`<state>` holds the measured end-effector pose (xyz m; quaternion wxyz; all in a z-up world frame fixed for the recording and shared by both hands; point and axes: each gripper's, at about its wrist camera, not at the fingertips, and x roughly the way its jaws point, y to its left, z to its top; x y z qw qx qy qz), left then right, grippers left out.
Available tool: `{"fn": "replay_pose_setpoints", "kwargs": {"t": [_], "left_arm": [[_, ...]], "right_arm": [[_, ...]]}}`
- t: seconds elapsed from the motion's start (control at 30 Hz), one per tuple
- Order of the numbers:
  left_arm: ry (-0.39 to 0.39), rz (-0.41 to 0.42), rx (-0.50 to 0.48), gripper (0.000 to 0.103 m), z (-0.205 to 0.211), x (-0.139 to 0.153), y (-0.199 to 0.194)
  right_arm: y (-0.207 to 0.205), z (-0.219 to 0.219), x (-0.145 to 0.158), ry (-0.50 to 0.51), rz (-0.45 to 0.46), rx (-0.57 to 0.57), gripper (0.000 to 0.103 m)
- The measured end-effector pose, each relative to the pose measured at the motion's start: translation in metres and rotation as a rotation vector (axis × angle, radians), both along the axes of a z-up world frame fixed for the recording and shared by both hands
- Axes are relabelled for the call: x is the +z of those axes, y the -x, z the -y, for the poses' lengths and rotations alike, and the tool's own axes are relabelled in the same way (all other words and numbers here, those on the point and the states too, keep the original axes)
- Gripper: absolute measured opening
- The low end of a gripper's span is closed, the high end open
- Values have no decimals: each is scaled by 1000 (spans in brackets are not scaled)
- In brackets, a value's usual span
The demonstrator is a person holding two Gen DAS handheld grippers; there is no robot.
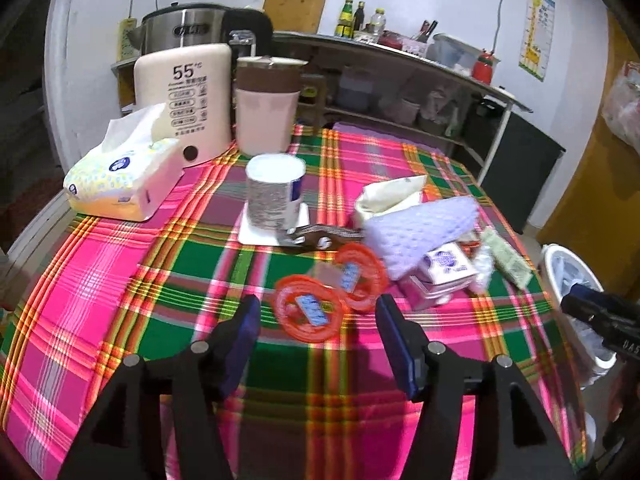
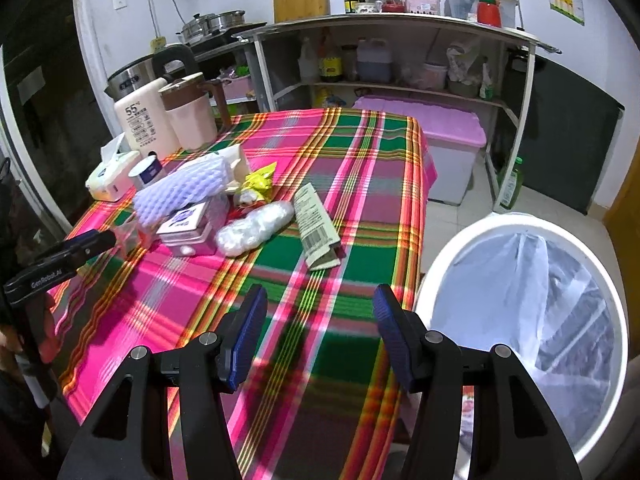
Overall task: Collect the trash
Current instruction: 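Move both tools back over the table toward the remaining trash, then grasp the red jelly cup with the left gripper while the right gripper grasps the receipt paper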
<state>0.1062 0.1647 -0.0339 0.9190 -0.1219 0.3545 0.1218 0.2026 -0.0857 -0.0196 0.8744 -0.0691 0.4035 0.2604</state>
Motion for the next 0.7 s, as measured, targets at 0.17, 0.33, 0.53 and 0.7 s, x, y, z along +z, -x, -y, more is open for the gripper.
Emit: {"fn": "replay_pose_setpoints", "kwargs": {"t": [0.17,0.33,0.53,0.7], "left_arm": [[22,-38,-10,62,-7,-12,-10],[63,-54,-22,62,-11,-16,-18],[99,-81,-23,47,-16,-21,-23],[96,-61,-28,43,-14,-18,-19]], "right_arm": [[-21,-12,-8,20,-13,2,56],[-42,-24,-19,44,-38,1,56],[-61,-34,-30,57,-76,-12,56],[-59,-37,-31,43,-81,0,31]]}}
